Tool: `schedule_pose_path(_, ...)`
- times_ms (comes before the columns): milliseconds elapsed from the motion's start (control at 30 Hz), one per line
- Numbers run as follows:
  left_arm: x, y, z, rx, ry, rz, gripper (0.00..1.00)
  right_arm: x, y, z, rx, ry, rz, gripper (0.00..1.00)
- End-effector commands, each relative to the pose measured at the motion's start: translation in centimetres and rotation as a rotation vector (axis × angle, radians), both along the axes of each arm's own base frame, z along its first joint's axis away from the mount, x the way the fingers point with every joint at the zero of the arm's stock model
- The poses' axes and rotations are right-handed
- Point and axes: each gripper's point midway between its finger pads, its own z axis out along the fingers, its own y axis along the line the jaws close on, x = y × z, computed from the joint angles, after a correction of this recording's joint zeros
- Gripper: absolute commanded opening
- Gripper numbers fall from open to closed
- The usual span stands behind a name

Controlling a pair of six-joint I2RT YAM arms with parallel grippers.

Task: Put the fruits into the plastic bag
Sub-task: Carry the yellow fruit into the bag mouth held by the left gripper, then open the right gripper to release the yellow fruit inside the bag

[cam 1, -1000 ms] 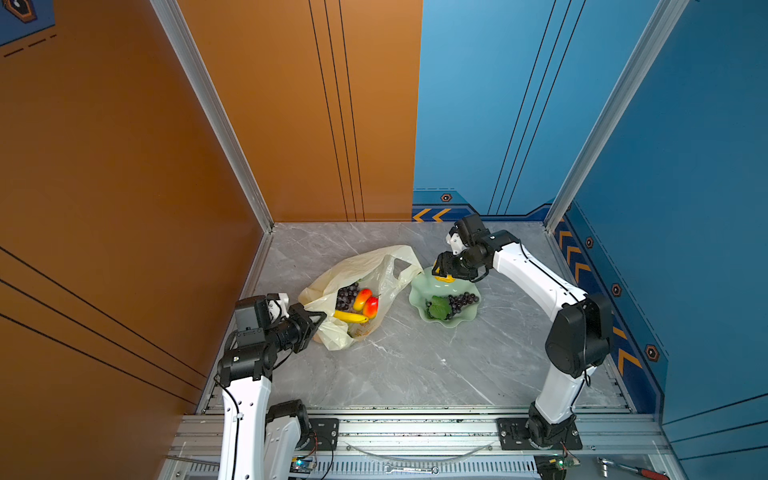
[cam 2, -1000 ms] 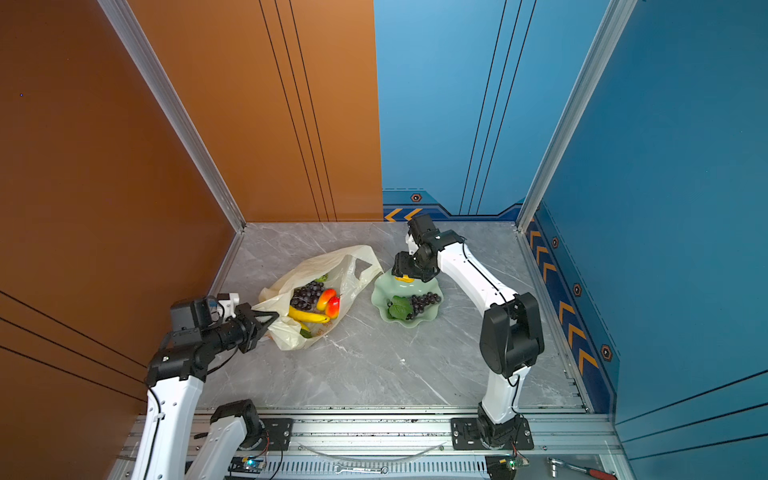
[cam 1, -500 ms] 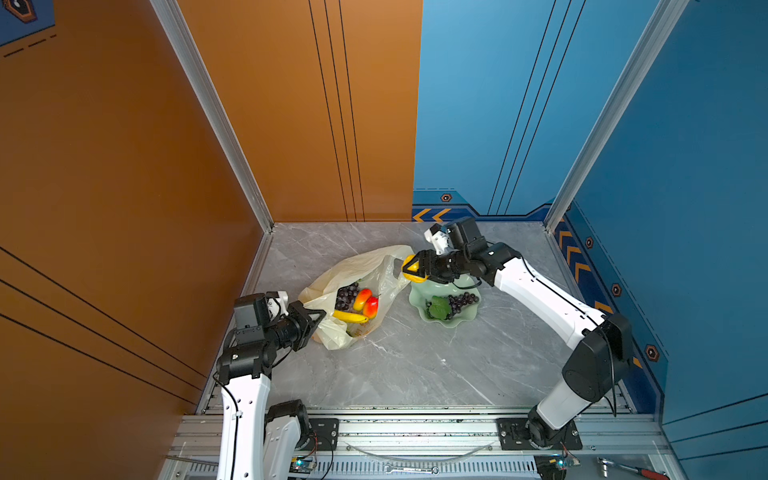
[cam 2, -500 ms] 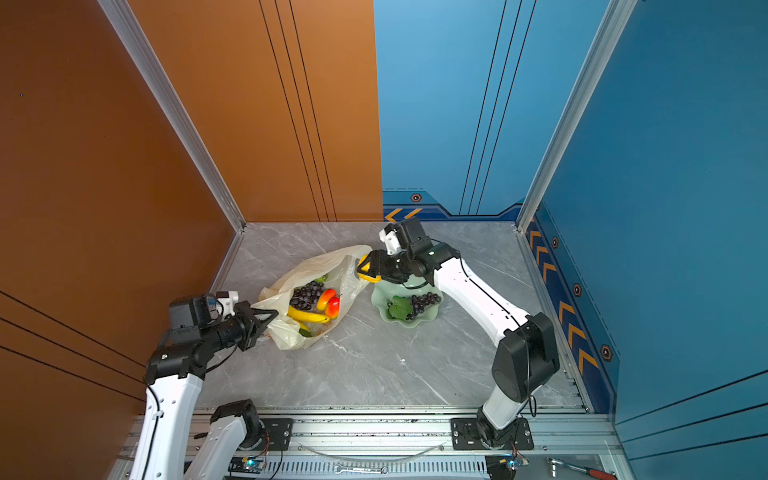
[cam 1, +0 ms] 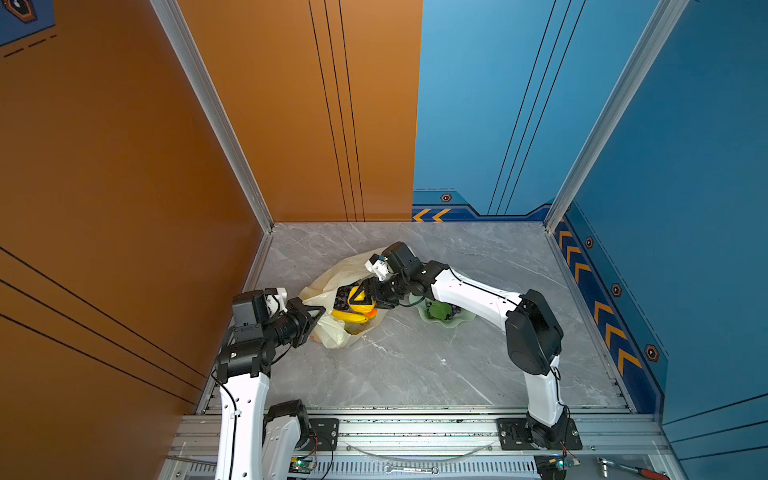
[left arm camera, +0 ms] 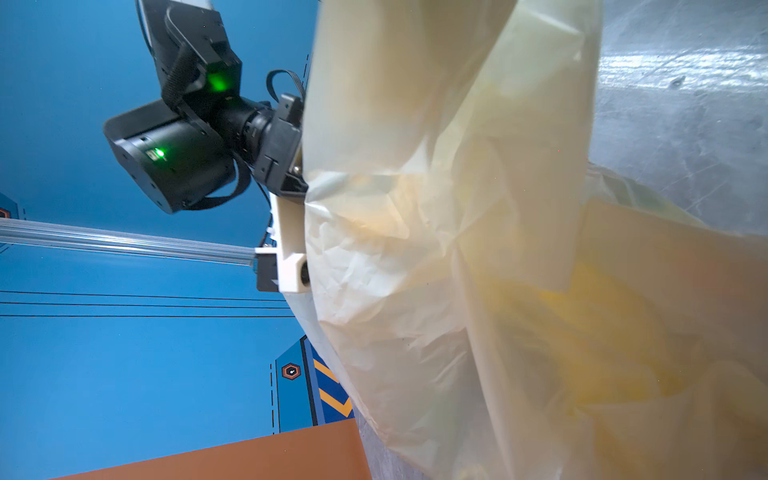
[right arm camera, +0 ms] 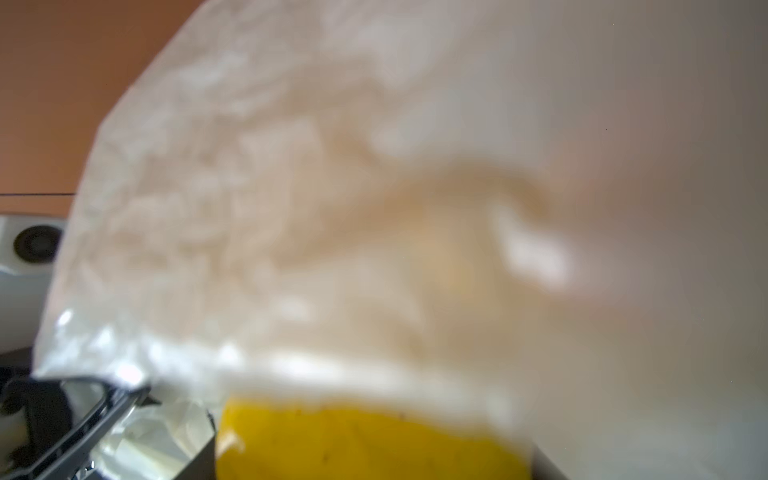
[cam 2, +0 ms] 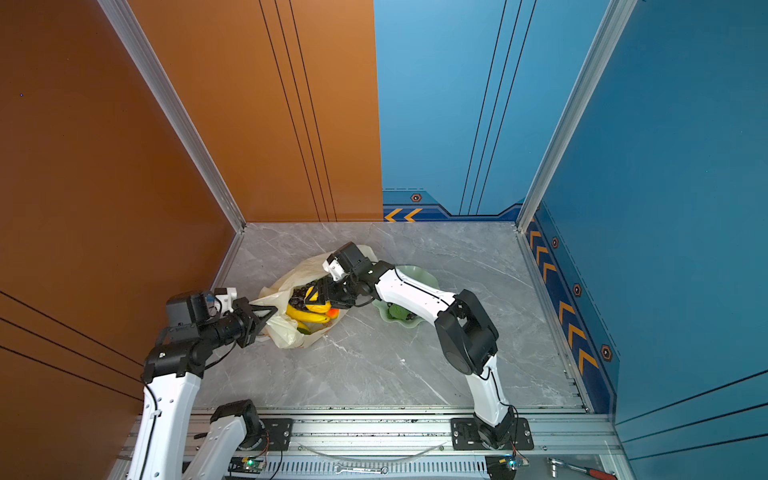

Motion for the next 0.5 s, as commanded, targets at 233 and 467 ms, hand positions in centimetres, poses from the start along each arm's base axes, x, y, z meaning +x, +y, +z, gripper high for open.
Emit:
schedule_pose_path(233, 0.4, -0.4, 1.6, -0.011, -0.053, -0.02, 0.0, 6.3, 4.3, -1.5, 0.037, -0.039, -0.091, 0.64)
schedule_pose_path(467, 0.6, -0.5, 1.6, -0.021, -0.053, -0.021, 0.0, 9.0, 4.9, -3.0, 0.01, -0.072, -0.169, 0.67)
